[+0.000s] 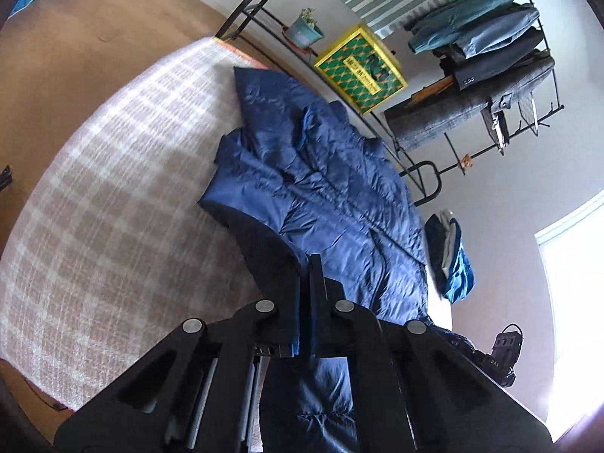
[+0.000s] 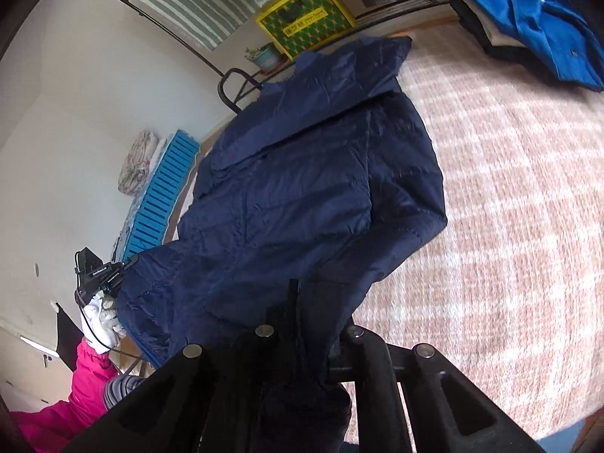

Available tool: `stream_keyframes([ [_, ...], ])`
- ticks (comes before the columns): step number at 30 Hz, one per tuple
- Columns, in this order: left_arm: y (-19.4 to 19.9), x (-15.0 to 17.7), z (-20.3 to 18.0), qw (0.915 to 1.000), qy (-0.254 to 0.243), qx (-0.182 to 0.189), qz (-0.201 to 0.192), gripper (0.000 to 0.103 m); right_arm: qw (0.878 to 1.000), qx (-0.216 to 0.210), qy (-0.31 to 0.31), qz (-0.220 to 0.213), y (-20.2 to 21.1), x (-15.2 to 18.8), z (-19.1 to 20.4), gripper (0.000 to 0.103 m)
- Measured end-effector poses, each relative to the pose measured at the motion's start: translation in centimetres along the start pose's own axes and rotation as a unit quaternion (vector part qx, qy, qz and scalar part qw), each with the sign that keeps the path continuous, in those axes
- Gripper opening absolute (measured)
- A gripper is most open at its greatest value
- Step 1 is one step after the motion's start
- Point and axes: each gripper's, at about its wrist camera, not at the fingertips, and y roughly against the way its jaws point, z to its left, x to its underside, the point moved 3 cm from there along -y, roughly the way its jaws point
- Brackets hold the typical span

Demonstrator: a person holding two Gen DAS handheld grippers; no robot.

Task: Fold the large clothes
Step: 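Lift the hem with both tools and fold it toward the collar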

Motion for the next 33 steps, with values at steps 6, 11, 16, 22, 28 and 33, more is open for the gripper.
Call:
stream_keyframes([
  [6, -1.4, -5.0, -3.5, 0.9992, -0.028, -0.002, -0.026, 0.001, 0.998, -0.014, 0.018, -0.059, 2.4, -6.4, 2.3, 0.005],
  [11, -5.1, -10.4, -5.7, 0.9977, -0.041, -0.021, -0.049, 0.001, 0.996, -0.009, 0.019, -0.082, 0.3, -12.1, 2.3, 0.005],
  [16, -11.0, -15.3, -6.0, 0.9955, -0.048, -0.063, -0.051, 0.0, 0.997, 0.016, 0.001, -0.08, -4.3, -18.2, 0.8, 0.005],
  [22, -18.2, -18.1, -3.4, 0.9897, -0.036, -0.131, -0.047, 0.0, 0.995, 0.064, -0.035, -0.062, -10.5, -23.4, -3.6, 0.004],
  [28, -23.6, -18.9, 0.0, 0.9869, -0.007, -0.159, -0.029, 0.001, 0.991, 0.107, -0.075, -0.02, -15.5, -24.5, -8.6, 0.005],
  [33, -23.7, -19.8, 0.3, 0.9893, -0.018, -0.143, -0.025, 0.018, 0.993, 0.074, -0.091, -0.008, -15.2, -25.3, -9.9, 0.029],
])
